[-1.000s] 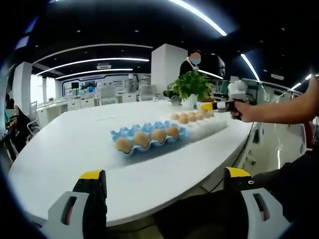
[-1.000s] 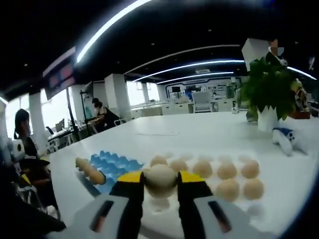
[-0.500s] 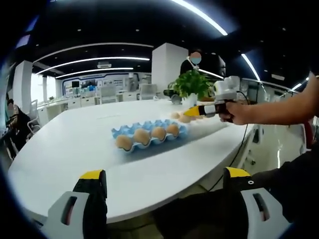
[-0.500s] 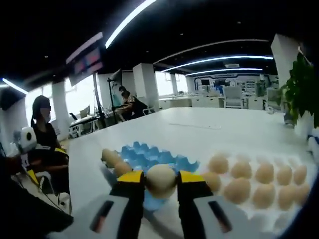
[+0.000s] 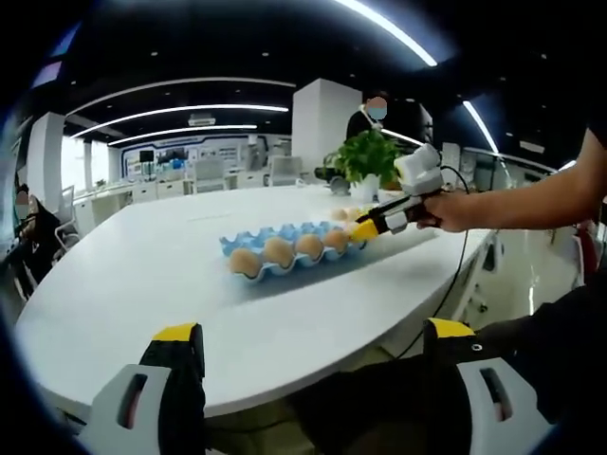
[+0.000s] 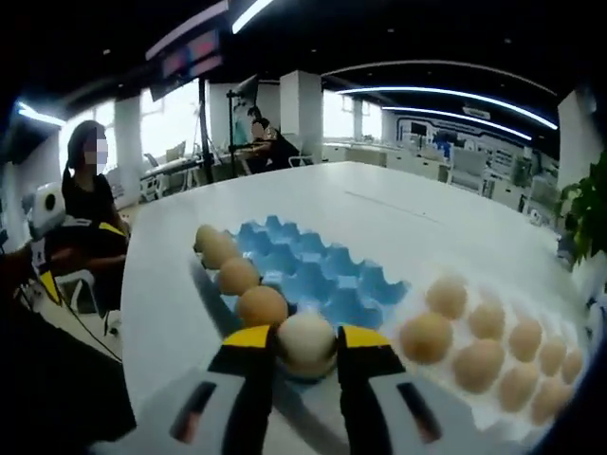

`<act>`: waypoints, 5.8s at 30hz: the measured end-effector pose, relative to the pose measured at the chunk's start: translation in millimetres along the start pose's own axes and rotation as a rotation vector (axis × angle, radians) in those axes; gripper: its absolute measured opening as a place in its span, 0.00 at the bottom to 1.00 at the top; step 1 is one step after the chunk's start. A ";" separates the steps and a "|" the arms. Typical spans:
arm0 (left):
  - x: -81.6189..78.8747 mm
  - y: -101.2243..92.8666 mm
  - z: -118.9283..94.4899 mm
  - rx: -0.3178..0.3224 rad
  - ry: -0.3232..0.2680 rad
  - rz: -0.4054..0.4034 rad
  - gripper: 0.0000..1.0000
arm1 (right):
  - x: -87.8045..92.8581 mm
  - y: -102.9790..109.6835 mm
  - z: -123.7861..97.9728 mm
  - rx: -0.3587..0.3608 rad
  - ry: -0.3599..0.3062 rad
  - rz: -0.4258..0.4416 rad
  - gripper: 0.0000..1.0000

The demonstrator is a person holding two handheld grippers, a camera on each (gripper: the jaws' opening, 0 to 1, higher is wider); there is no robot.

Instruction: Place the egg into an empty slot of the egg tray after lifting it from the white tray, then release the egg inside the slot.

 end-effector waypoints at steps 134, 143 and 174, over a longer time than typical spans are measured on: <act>9.8 12.8 -25.8 -0.064 -0.020 -0.031 0.96 | -116.8 78.8 149.9 -0.176 0.322 -0.261 0.26; 17.4 13.4 -33.1 -0.074 -0.012 -0.047 0.96 | -127.5 80.4 141.2 -0.202 0.190 -0.220 0.24; 15.2 9.1 -30.2 -0.093 -0.022 -0.025 0.96 | -59.7 22.6 24.1 -0.182 -0.060 -0.064 0.24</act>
Point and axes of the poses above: the point that each gripper's makers call its tool centre point, and the gripper's own axes: z roughly forward along the fingers, y roughly to its left, x roughly out of its underside, the point moved 8 cm from there along -z, roughly backward along the fingers, and after that the axes turned 7 degrees about y, right-handed, at the moved point
